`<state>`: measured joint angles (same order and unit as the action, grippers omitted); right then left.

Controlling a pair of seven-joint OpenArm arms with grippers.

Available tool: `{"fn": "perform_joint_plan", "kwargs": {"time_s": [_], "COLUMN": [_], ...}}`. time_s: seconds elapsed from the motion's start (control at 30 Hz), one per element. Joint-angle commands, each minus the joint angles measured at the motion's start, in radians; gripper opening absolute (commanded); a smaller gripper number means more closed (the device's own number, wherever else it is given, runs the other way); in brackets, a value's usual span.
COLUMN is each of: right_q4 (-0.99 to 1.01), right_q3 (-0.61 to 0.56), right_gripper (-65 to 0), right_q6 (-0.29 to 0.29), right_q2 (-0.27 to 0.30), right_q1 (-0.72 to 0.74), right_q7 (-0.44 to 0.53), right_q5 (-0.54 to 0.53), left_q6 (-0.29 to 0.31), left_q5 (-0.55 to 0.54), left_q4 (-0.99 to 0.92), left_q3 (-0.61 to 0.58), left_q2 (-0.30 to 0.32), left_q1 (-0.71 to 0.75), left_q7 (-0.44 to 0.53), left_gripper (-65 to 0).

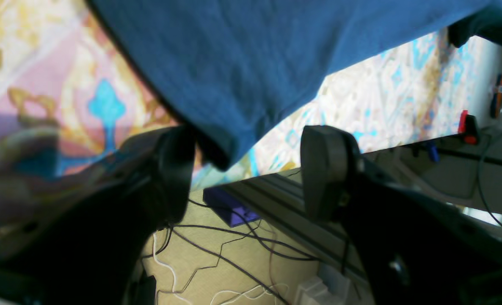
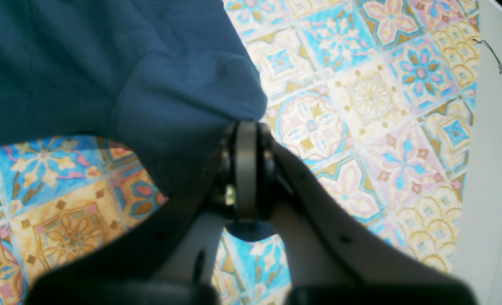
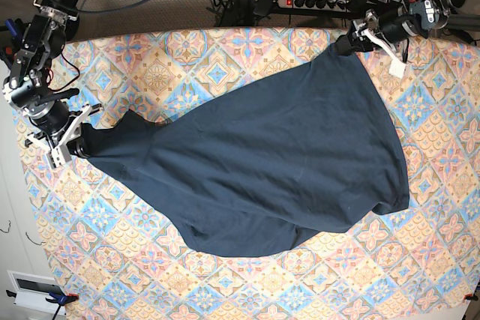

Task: Layout the t-shirt on the table in an organized manner, then fold the t-shirt properly
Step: 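Regrasp the shirt edge with the left gripper near its corner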

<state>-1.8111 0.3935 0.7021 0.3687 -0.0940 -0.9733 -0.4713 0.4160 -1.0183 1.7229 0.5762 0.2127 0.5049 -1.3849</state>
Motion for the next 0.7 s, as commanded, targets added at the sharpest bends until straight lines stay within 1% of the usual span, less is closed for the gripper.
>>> {"fn": "perform_joint_plan", "kwargs": {"time_s": [0.0, 0.33, 0.53, 0.67], "right_q4": [-0.016, -0.016, -0.016, -0.017], "right_q3": [0.009, 0.009, 0.009, 0.009], "right_gripper": [-64.6, -64.6, -64.6, -64.6], "right_q6": [-0.004, -0.004, -0.004, -0.004], "right_q2": [0.019, 0.019, 0.019, 0.019], "right_q1": [0.013, 0.013, 0.013, 0.013], "right_q7": [0.023, 0.023, 0.023, 0.023], "right_q5": [-0.011, -0.011, -0.011, -0.011], "left_q6": [0.004, 0.004, 0.004, 0.004], "left_q5": [-0.014, 0.077, 0.157, 0.183], "left_q4": [0.013, 0.013, 0.013, 0.013], "left_q3": [0.006, 0.008, 0.008, 0.008], "left_q2": [-0.003, -0.039, -0.088, -0.126], "left_q1": [-0.002, -0.002, -0.019, -0.051], "left_q7": [0.002, 0.000, 0.005, -0.001], "left_gripper": [-26.2, -26.2, -26.2, -26.2]}}
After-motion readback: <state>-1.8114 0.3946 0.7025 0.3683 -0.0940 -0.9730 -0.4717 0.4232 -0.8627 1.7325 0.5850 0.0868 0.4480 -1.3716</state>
